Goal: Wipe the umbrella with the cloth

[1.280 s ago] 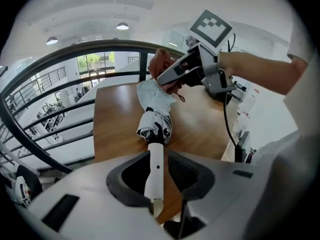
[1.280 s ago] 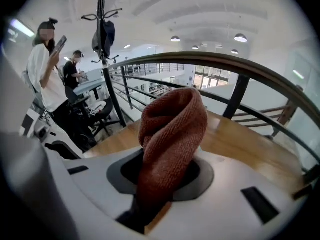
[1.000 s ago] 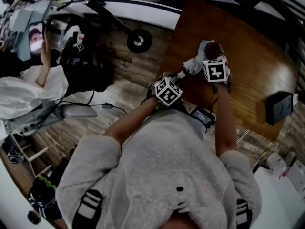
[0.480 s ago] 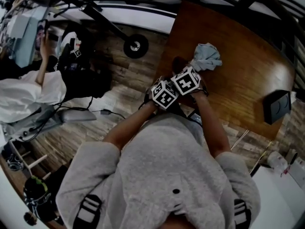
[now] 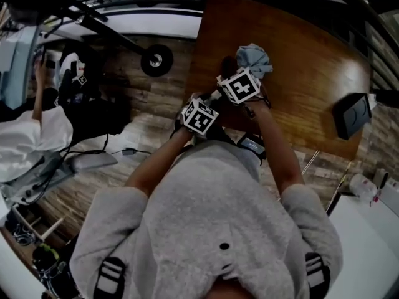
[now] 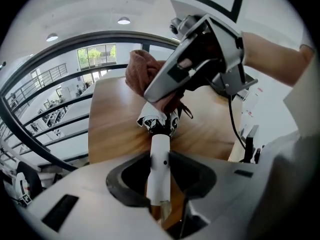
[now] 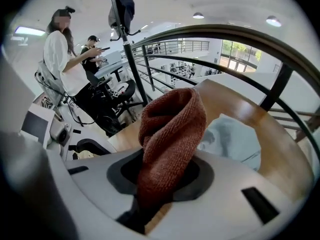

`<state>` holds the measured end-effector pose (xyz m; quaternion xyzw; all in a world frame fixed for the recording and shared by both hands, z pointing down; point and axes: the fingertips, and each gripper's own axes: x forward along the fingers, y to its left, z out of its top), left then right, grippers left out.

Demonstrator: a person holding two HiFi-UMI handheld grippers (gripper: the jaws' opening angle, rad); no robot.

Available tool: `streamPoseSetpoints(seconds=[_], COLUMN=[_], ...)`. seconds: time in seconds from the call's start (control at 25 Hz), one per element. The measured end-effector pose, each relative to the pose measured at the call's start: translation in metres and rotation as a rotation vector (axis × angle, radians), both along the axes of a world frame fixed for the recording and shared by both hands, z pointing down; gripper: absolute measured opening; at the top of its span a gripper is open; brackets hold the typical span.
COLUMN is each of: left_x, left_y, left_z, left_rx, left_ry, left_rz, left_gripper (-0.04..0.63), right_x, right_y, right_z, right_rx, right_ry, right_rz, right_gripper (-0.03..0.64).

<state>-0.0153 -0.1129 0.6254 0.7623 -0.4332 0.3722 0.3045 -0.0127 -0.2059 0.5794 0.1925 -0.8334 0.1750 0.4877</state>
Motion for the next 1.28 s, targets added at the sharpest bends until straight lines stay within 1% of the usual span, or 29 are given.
streamPoseSetpoints(seconds=[0.08, 0.28, 0.4, 0.44, 0.48, 0.56, 0.6, 0.76, 0.92, 0.96, 1.0, 1.04, 1.08, 1.16, 1.24, 1.28], left_x=[0.0, 0.001, 0.0, 0.001, 0.001, 0.0, 0.0, 0.001, -0.001, -0.002, -0.002, -0.001, 0.0, 0.001, -0.001, -0.002], left_y=[0.001, 0.002, 0.005, 0.005, 0.005, 0.005, 0.005, 0.005, 0.004, 0.003, 0.002, 0.001, 0.002, 0.003, 0.004, 0.005], left_z=[0.0, -0.001, 0.0, 0.001, 0.001, 0.002, 0.002, 0.003, 0.002, 0.002, 0.002, 0.003, 0.004, 0.004, 0.004, 0.003], left_rx=[-0.002, -0.009, -0.009, -0.006, -0.003, -0.004, -0.006, -0.023, -0.019, -0.018, -0.018, -0.017, -0.018, -0.024, -0.03, -0.032], left_ry=[0.002, 0.012, 0.016, 0.014, 0.011, 0.01, 0.011, 0.017, 0.022, 0.022, 0.021, 0.02, 0.022, 0.029, 0.033, 0.034], left_rz=[-0.002, -0.002, -0.012, -0.012, -0.01, -0.006, -0.007, -0.016, -0.017, -0.018, -0.019, -0.019, -0.019, -0.023, -0.028, -0.032], left_gripper=[0.129, 0.129, 0.129, 0.129, 0.129, 0.129, 0.129, 0.13, 0.13, 0.13, 0.13, 0.13, 0.13, 0.13, 0.13, 0.13], right_x=[0.01, 0.053, 0.07, 0.072, 0.072, 0.067, 0.067, 0.084, 0.095, 0.096, 0.097, 0.099, 0.099, 0.092, 0.074, 0.063], right_y=[-0.016, -0.07, -0.091, -0.093, -0.093, -0.089, -0.088, -0.097, -0.111, -0.115, -0.117, -0.116, -0.113, -0.1, -0.079, -0.066], right_z=[-0.008, -0.022, -0.028, -0.029, -0.029, -0.031, -0.031, -0.035, -0.04, -0.039, -0.038, -0.036, -0.035, -0.034, -0.032, -0.028], right_rx=[0.011, 0.037, 0.066, 0.064, 0.06, 0.07, 0.089, 0.189, 0.257, 0.258, 0.254, 0.255, 0.264, 0.298, 0.322, 0.313], right_ry=[-0.023, -0.008, -0.009, -0.027, -0.055, -0.111, -0.131, -0.15, -0.136, -0.139, -0.142, -0.138, -0.127, -0.094, -0.062, -0.054], right_rz=[0.036, 0.104, 0.115, 0.107, 0.093, 0.068, 0.07, 0.169, 0.218, 0.228, 0.235, 0.233, 0.219, 0.16, 0.077, 0.039], right_gripper=[0.118, 0.121, 0.125, 0.139, 0.168, 0.285, 0.302, 0.313, 0.314, 0.311, 0.268, 0.151, 0.13, 0.117, 0.109, 0.107])
